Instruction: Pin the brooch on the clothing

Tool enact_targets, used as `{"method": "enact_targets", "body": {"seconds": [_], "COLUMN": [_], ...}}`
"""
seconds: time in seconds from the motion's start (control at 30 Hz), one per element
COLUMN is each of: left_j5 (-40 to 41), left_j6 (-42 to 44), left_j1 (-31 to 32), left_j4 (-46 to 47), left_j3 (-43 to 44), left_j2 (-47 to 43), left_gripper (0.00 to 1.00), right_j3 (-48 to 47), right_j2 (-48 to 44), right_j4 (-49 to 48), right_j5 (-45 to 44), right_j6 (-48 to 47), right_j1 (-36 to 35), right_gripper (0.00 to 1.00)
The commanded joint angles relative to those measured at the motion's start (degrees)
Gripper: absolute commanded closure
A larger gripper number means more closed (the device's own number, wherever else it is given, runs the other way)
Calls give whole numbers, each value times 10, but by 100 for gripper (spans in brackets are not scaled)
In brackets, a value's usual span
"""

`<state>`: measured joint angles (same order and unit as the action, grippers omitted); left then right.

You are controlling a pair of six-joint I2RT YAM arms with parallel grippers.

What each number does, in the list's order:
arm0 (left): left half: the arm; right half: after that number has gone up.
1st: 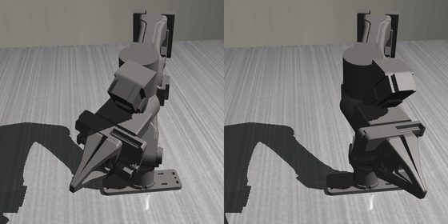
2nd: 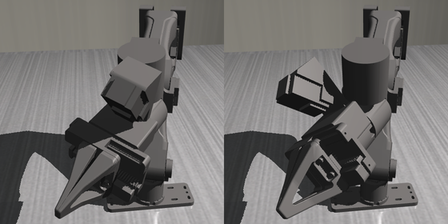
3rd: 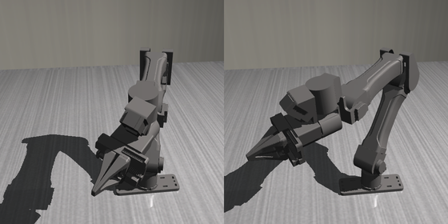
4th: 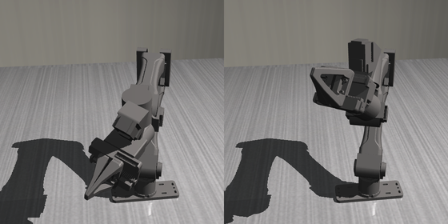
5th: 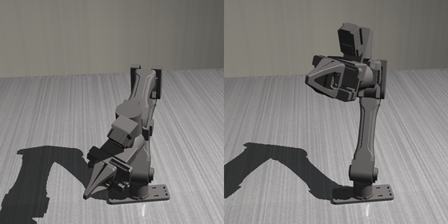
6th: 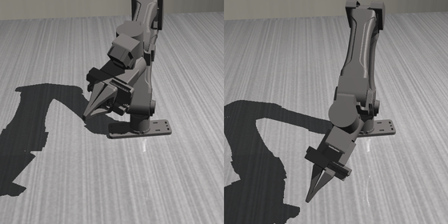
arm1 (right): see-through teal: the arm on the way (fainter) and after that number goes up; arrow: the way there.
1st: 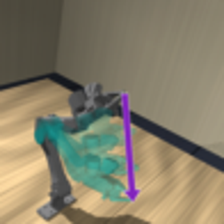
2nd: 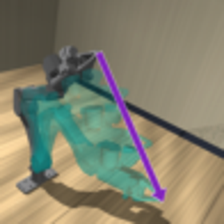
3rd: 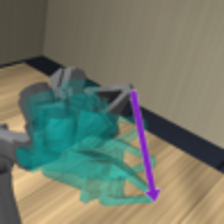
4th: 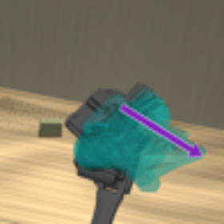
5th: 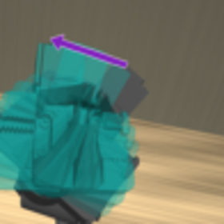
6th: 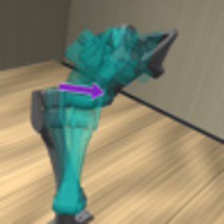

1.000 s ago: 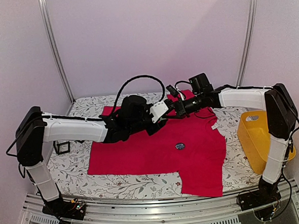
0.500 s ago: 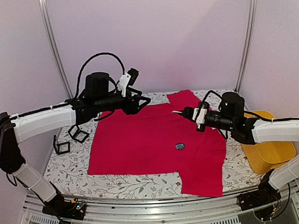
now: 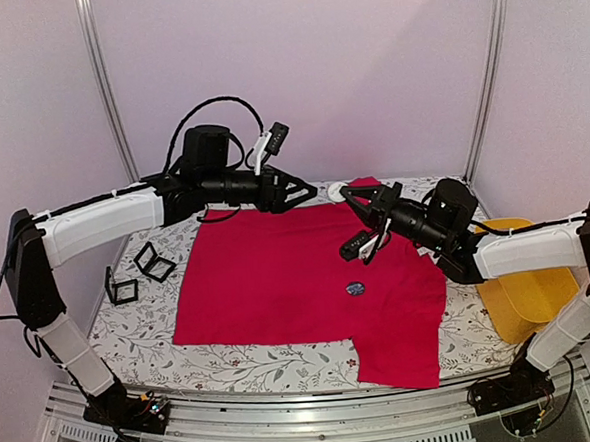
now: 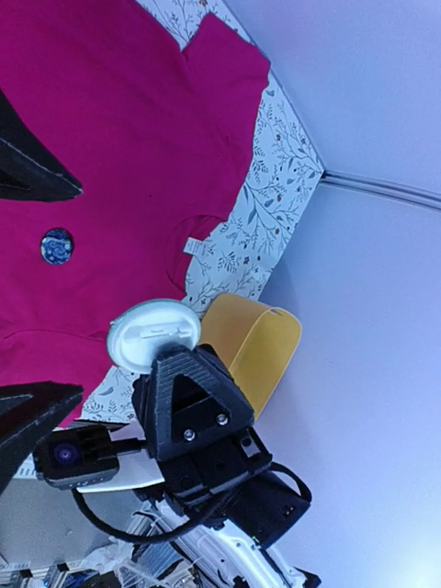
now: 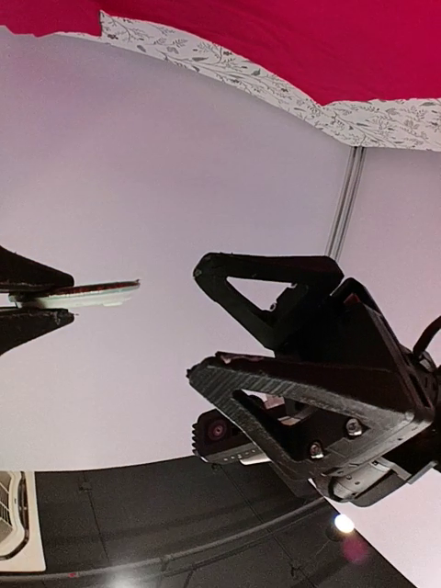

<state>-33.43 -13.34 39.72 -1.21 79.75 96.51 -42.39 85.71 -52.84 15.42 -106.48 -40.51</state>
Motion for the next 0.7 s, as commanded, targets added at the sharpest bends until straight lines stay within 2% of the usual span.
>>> {"method": "enact_targets", "body": {"seconds": [0.0,0.07,0.3,0.6,0.67], "left_j5": [-53,-67,-116,-129,-129], "left_j6": [-29,-40,-58,-64,-64], "left_j1": [-4,-4,-4,3,6], "left_j4": [3,33,38,33,29], "left_j3": [2,-3,-4,-17,-9], "left_j2": [0,1,8,5,11], "left_gripper": [37,40,68,69,73], "right_j3": [-13,-11,-9,-8,-6], "right_j2": [-9,-19,-29,-34,-34], "right_j4": [-17,0,12,11,9], "right_j5": [12,19,19,21,22], "right_j6": [-103,-122,-145,-159,-160], "right_j1": [-32,-46,-65,-65,-66], "right_gripper": [100,100,100,100,100]}}
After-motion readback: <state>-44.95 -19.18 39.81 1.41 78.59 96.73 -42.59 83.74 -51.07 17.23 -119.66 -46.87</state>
